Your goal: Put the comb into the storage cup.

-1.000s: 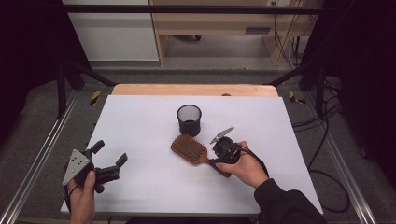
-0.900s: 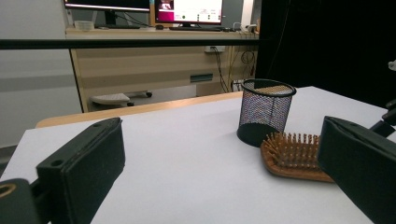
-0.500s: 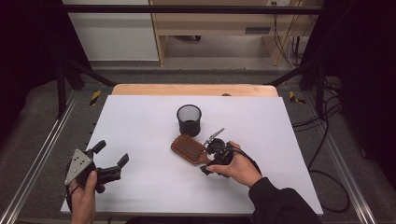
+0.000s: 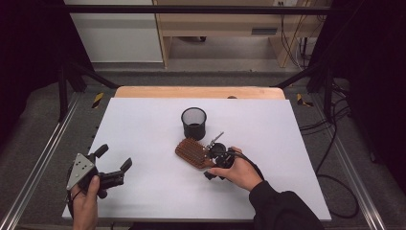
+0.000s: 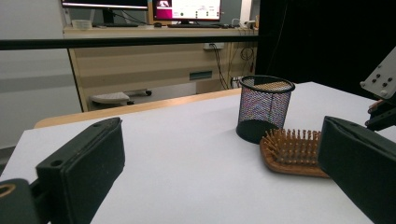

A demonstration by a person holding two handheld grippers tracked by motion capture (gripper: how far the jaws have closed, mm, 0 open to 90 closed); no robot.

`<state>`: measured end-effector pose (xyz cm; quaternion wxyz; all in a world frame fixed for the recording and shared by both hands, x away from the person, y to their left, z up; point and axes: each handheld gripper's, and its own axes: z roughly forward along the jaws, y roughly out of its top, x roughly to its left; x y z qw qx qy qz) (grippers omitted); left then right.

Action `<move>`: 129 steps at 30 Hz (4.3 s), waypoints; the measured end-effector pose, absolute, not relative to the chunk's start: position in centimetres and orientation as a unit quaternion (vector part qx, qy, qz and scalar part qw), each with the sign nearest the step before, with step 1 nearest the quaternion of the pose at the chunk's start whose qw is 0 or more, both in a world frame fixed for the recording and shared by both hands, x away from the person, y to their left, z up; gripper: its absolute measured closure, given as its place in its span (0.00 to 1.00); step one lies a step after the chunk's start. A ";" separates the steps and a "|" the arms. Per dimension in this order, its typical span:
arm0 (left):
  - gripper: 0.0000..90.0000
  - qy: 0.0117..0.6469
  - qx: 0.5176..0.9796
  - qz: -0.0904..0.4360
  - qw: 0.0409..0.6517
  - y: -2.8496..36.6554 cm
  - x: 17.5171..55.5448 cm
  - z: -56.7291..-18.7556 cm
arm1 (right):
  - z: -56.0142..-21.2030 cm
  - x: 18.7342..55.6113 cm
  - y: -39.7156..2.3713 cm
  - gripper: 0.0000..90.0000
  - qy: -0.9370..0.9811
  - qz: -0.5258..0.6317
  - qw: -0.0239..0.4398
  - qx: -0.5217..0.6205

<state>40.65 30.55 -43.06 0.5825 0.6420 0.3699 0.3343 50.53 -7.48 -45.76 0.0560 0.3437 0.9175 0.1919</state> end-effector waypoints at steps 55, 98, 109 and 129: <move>0.02 0.361 0.646 0.314 0.595 29.4 40.4 -43.0 | -45.0 46.9 -10.9 0.81 0.894 0.308 0.110 0.307; 0.04 0.301 0.669 0.247 0.633 18.0 44.8 -38.6 | -42.5 45.6 -12.2 0.81 0.792 0.503 0.165 0.305; 0.04 0.327 0.650 0.212 0.653 17.7 43.8 -39.3 | -42.3 45.0 -11.2 0.81 0.789 0.513 0.167 0.293; 0.04 0.329 0.641 0.165 0.673 16.3 43.3 -39.9 | -42.4 44.0 -9.7 0.81 0.789 0.524 0.166 0.276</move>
